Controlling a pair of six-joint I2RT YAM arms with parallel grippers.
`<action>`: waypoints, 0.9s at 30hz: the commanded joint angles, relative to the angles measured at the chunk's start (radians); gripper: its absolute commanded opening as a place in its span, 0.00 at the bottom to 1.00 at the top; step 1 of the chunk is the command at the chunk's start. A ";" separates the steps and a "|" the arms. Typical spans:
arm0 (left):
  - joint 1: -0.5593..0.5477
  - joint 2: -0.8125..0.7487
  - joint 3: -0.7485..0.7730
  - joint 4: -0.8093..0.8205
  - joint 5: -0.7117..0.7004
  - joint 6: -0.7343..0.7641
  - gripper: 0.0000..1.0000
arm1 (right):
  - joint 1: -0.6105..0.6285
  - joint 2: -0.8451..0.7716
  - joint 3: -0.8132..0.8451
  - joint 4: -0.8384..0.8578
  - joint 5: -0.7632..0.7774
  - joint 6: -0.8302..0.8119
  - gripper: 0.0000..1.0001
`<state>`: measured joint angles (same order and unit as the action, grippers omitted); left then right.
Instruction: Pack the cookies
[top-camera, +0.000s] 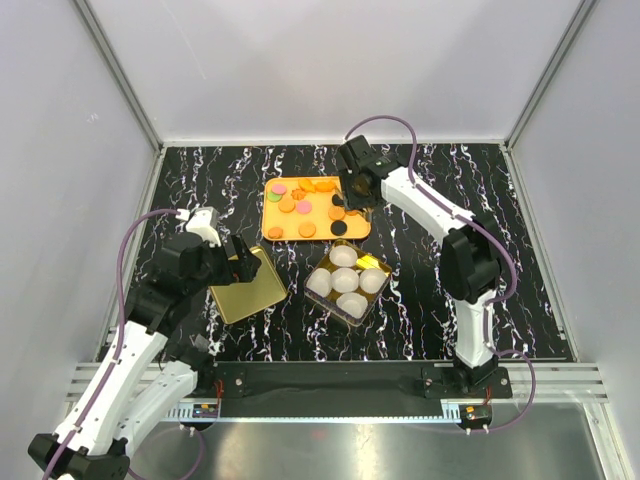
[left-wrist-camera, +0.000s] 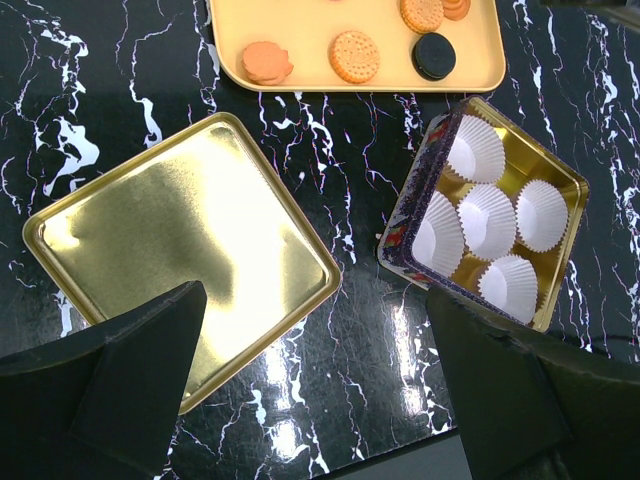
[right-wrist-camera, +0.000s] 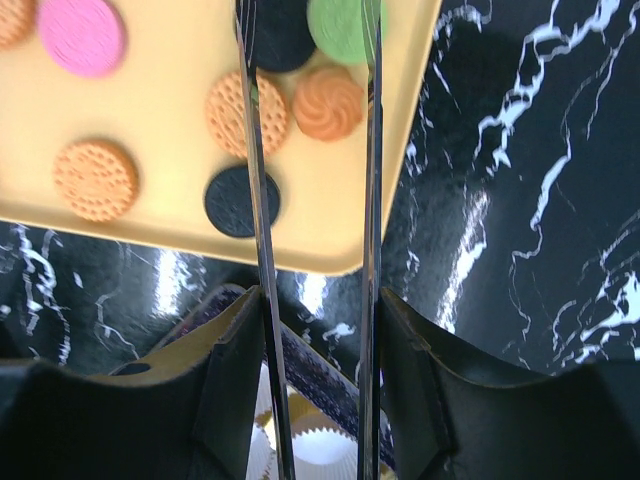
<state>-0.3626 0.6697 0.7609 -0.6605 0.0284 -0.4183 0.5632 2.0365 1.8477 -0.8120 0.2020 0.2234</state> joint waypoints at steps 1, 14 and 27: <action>-0.001 0.004 0.002 0.027 -0.004 0.001 0.99 | 0.009 -0.099 -0.051 0.023 0.042 -0.007 0.53; -0.001 -0.007 -0.002 0.027 -0.004 0.001 0.99 | -0.008 -0.127 -0.120 0.057 0.051 0.005 0.53; -0.001 -0.001 -0.002 0.027 -0.005 0.001 0.99 | -0.089 -0.136 -0.159 0.091 -0.084 0.028 0.50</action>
<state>-0.3626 0.6693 0.7586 -0.6605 0.0288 -0.4183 0.4942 1.9644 1.7031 -0.7551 0.1513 0.2375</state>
